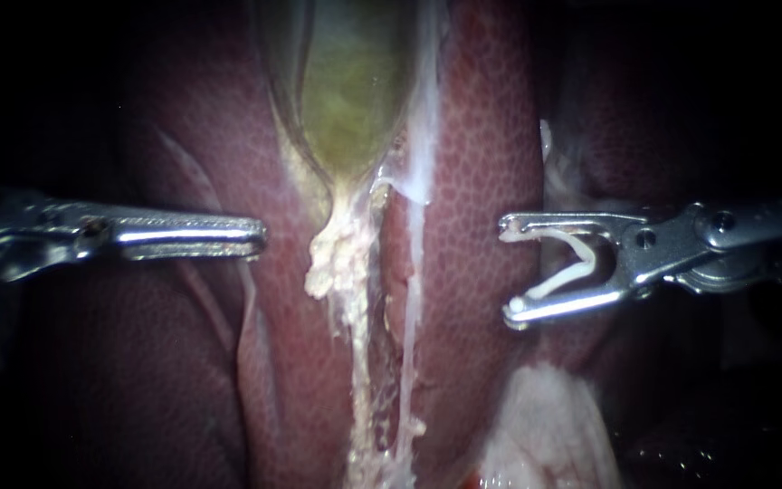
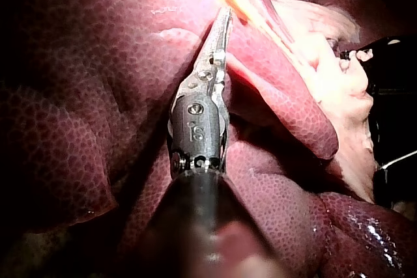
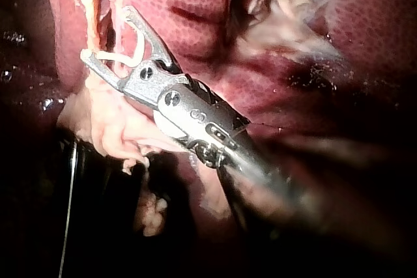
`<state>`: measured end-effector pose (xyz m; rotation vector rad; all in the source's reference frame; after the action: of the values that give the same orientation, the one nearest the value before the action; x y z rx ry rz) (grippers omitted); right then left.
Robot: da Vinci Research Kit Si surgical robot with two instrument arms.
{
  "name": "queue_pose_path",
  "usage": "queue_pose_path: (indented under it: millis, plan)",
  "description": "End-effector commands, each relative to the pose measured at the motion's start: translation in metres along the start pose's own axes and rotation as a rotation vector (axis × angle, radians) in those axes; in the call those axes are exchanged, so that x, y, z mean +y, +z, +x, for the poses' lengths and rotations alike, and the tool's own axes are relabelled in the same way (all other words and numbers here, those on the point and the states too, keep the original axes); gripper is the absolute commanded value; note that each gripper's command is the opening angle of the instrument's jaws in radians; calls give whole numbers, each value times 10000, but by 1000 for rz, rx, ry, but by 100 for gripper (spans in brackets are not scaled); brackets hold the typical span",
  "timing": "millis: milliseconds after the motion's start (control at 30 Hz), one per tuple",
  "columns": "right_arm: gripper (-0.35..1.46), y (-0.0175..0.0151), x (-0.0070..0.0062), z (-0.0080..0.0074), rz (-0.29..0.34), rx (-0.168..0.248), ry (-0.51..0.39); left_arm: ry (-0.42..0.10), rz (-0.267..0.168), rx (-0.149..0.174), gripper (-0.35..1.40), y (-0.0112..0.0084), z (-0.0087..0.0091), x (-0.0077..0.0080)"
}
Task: Grabbing gallbladder
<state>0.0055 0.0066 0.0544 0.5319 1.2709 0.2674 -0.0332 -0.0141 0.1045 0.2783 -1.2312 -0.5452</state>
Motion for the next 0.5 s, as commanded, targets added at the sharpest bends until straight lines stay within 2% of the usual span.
queue_pose_path:
  millis: [33,500]
  plan:
    - [59,0,0,0,0,0,0,0,0,0,-35,0,0,0]
    - [59,0,0,0,0,0,0,0,-1,3,-35,-1,-3,-5]
